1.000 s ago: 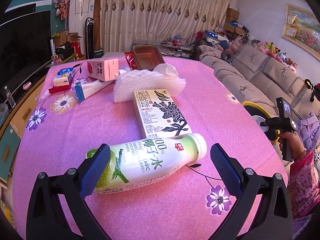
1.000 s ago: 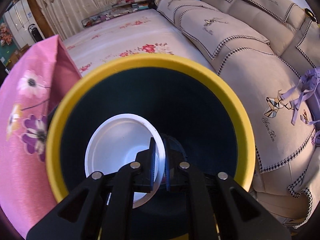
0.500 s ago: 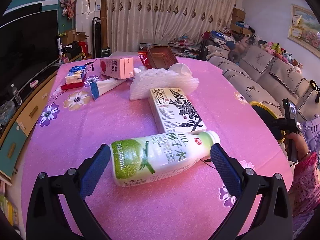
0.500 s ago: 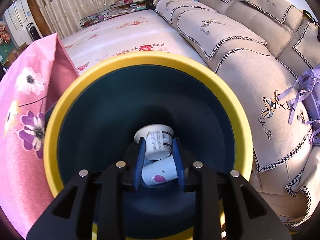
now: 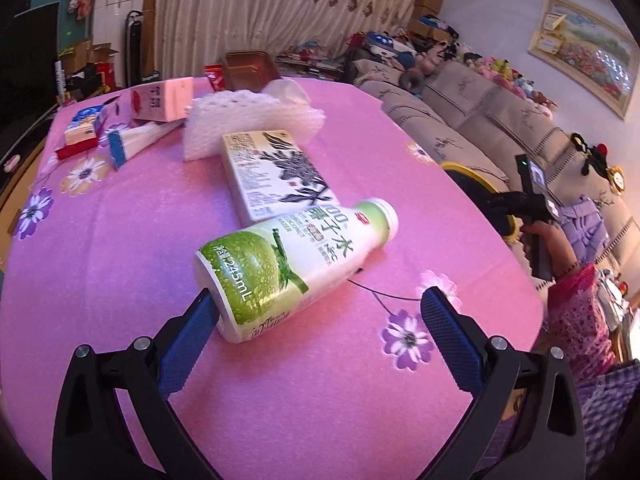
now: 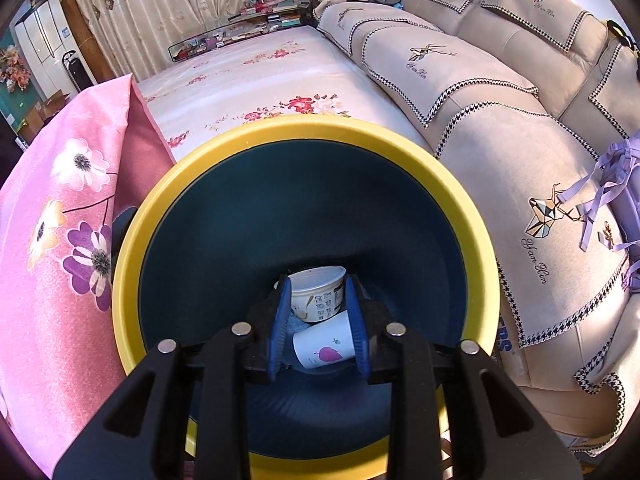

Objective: Collect trash
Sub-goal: 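Grasp the green coconut water bottle with the left tool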

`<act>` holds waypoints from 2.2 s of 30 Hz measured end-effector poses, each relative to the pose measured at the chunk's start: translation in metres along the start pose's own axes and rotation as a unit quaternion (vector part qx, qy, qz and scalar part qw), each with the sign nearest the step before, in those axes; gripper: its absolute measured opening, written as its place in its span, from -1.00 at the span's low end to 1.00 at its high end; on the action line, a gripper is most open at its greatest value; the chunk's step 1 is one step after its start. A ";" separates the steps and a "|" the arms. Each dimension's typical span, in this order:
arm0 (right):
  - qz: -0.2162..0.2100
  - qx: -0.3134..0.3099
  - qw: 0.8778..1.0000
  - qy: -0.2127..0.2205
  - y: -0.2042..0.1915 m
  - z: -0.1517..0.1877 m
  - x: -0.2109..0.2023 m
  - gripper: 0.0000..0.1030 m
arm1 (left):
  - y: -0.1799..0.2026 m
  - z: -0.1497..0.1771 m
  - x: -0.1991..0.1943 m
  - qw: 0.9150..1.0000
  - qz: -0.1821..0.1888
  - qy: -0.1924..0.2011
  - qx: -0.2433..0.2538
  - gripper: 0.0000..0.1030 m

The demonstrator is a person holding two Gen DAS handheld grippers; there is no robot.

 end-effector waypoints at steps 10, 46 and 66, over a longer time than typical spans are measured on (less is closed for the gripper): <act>-0.017 -0.003 1.000 0.004 -0.003 0.002 -0.003 -0.47 | 0.058 0.003 -0.012 0.990 0.110 0.000 0.087 0.91; -0.047 -0.005 0.999 0.008 -0.006 0.005 -0.009 -0.47 | 0.057 -0.021 0.043 0.990 0.026 0.016 0.139 0.05; -0.053 -0.006 0.998 0.018 -0.006 0.006 -0.021 -0.47 | 0.072 -0.091 -0.005 0.978 -0.008 0.133 0.160 0.00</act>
Point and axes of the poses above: each gripper's, at about its wrist camera, not at the fingertips, and x roughly the way its jaws point, y to its right, z to its underside, the point moved 1 cm from there along x, roughly the way its jaws point, and after that the axes turned 14 degrees about -z, right-handed, at the moved point
